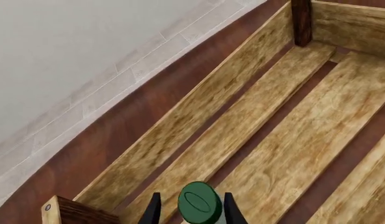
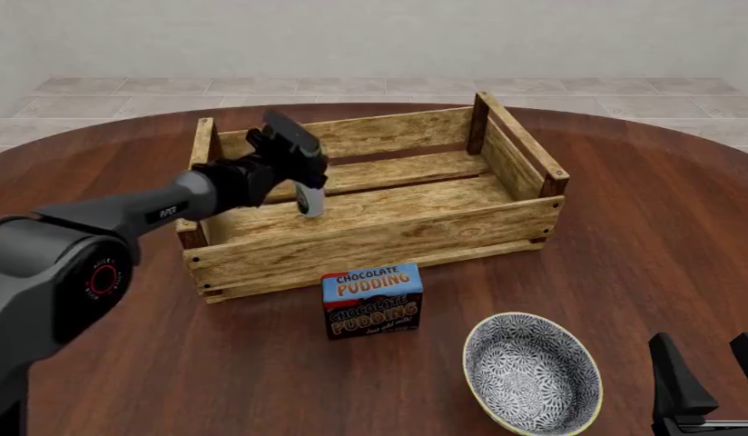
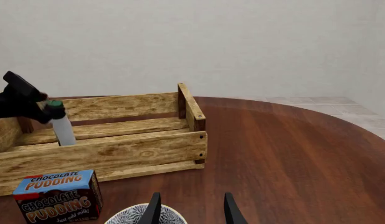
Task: Pick up the salad dressing and put it in the tray.
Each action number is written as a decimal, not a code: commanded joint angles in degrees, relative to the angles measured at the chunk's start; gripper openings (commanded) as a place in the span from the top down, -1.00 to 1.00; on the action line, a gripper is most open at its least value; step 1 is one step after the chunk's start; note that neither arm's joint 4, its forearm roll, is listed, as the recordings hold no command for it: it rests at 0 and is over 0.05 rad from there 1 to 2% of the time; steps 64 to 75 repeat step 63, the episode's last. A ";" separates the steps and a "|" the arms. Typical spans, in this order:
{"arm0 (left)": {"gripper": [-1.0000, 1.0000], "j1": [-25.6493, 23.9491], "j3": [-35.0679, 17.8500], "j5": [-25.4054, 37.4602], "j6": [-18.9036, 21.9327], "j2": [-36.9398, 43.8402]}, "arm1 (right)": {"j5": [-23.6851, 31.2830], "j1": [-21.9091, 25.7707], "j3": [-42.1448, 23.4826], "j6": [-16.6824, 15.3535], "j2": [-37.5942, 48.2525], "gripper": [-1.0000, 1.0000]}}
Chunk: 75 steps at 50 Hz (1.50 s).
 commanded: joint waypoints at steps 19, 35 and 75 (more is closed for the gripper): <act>-1.00 -0.18 2.16 0.28 -1.22 -6.45 | 0.00 0.00 0.00 0.00 0.00 -1.00; -1.00 -0.51 3.02 0.17 -1.25 -8.42 | 0.00 -0.01 0.00 0.00 0.00 -1.00; -1.00 -2.11 9.09 -0.82 -1.38 -18.59 | 0.00 -0.01 0.00 0.00 0.00 -1.00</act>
